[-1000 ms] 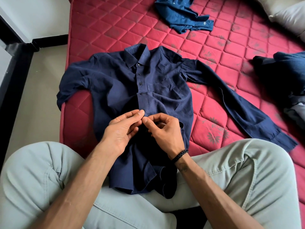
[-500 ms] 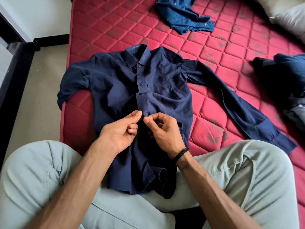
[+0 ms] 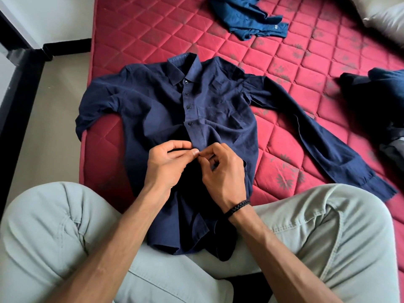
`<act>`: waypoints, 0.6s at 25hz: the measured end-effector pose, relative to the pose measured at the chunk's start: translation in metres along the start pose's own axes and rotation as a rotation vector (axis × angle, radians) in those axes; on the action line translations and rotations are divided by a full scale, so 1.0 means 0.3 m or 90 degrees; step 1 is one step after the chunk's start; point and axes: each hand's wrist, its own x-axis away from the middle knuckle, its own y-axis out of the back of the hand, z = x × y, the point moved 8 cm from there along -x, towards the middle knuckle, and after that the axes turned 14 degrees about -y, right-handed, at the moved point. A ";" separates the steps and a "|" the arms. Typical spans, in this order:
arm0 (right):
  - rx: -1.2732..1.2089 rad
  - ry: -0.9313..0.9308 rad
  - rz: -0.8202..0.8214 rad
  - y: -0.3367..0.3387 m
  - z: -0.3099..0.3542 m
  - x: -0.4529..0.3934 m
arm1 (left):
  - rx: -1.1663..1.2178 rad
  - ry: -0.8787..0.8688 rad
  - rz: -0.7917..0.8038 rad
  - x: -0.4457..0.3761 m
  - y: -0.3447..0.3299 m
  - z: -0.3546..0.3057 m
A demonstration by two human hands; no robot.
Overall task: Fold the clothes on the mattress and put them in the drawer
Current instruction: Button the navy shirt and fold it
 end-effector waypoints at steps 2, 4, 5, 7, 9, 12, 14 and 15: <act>-0.022 -0.044 0.005 -0.006 -0.018 0.000 | -0.003 -0.001 -0.004 0.004 0.001 -0.004; -0.036 -0.084 -0.001 0.000 -0.031 -0.002 | -0.003 -0.011 -0.003 0.003 0.002 -0.011; -0.041 -0.085 -0.004 0.003 -0.028 -0.001 | -0.006 -0.015 0.001 0.002 0.002 -0.014; -0.055 -0.060 -0.016 0.012 -0.011 0.000 | -0.030 -0.024 0.020 0.000 -0.001 -0.015; -0.059 -0.041 -0.041 0.024 -0.001 0.003 | -0.056 -0.039 0.041 0.001 -0.004 -0.025; -0.035 -0.008 -0.063 0.032 0.012 0.009 | -0.104 -0.071 0.065 -0.011 0.004 -0.045; -0.002 0.036 -0.063 0.030 0.028 0.019 | -0.115 -0.081 0.087 -0.014 0.003 -0.050; 0.020 0.059 -0.057 0.024 0.036 0.024 | -0.110 -0.079 0.090 -0.016 0.003 -0.045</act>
